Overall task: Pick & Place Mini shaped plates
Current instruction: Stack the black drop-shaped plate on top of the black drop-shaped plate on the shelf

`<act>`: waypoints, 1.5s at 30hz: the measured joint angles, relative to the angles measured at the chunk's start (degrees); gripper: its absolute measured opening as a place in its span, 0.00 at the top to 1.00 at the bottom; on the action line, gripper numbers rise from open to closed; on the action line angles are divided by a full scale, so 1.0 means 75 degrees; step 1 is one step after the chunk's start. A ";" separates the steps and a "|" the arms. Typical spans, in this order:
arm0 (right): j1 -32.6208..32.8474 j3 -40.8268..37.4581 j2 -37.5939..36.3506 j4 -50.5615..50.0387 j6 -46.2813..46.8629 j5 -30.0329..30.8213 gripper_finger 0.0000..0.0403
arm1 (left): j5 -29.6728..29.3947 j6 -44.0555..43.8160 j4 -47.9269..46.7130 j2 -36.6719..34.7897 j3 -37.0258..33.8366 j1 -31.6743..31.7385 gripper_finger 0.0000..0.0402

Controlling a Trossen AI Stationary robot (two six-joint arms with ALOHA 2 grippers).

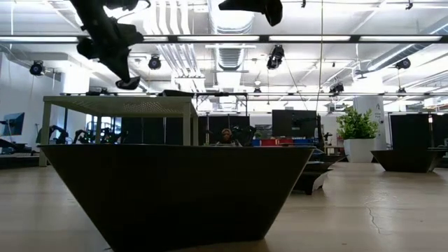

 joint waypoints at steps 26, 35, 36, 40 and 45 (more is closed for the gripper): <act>0.0000 0.0000 0.0003 0.0005 -0.0015 0.0003 0.71 | 0.0025 0.0392 0.0274 0.0643 0.0055 0.0227 1.00; 0.0000 0.0000 0.0003 0.0005 0.0000 0.0003 0.73 | 0.0065 0.1155 0.0083 0.0596 0.0396 0.0582 1.00; 0.0000 0.0000 0.0005 0.0003 0.0000 0.0003 0.73 | 0.0119 0.1204 0.0017 0.0602 0.0375 0.0639 1.00; 0.0000 -0.0003 0.0006 0.0005 0.0001 0.0003 0.71 | 0.0414 0.1415 0.0030 0.0603 0.0278 0.0795 1.00; 0.0000 -0.0006 0.0006 0.0003 0.0000 0.0003 0.70 | 0.0440 0.1510 0.0174 0.0606 0.0273 0.0825 1.00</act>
